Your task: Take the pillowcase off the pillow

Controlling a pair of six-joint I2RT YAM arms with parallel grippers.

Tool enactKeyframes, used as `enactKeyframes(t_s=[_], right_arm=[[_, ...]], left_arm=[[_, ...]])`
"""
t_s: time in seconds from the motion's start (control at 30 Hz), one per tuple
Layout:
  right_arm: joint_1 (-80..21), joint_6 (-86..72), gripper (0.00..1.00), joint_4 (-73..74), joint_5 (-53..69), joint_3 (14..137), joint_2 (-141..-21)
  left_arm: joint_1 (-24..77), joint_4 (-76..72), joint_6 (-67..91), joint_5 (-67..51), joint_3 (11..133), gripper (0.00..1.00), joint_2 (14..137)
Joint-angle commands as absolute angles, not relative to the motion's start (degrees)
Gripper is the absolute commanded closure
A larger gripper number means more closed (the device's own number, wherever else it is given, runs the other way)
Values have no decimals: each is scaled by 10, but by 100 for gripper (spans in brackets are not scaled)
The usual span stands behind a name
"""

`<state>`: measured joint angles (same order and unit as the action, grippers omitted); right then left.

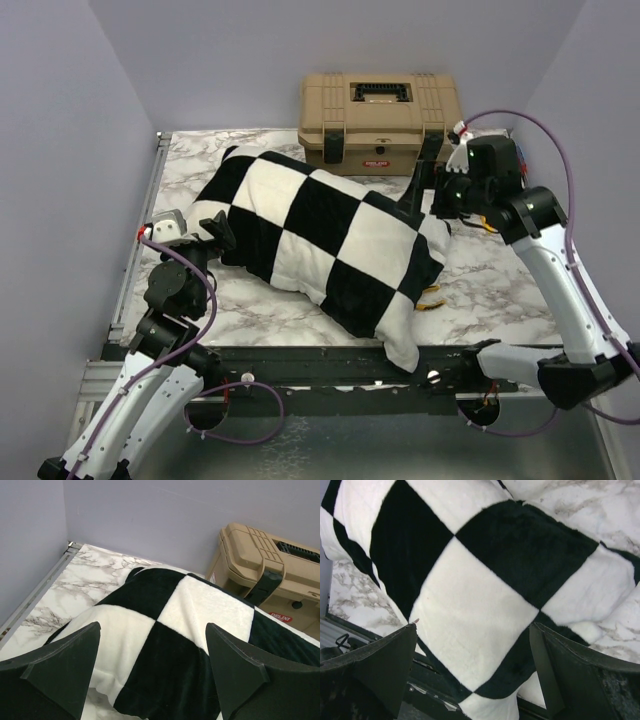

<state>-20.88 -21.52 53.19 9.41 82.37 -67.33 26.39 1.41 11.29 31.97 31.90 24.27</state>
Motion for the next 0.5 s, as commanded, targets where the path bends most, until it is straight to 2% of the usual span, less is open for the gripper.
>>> enactKeyframes(t_s=[0.0, 0.17, 0.47], right_arm=[[-207, -171, 0, 515, 108, 895, -751], [-207, -144, 0, 485, 179, 991, -874], [-207, -91, 0, 467, 230, 1116, -1074]], left_arm=[[268, 13, 111, 316, 318, 13, 243], [269, 14, 110, 313, 317, 13, 240], [271, 14, 111, 307, 317, 13, 238]])
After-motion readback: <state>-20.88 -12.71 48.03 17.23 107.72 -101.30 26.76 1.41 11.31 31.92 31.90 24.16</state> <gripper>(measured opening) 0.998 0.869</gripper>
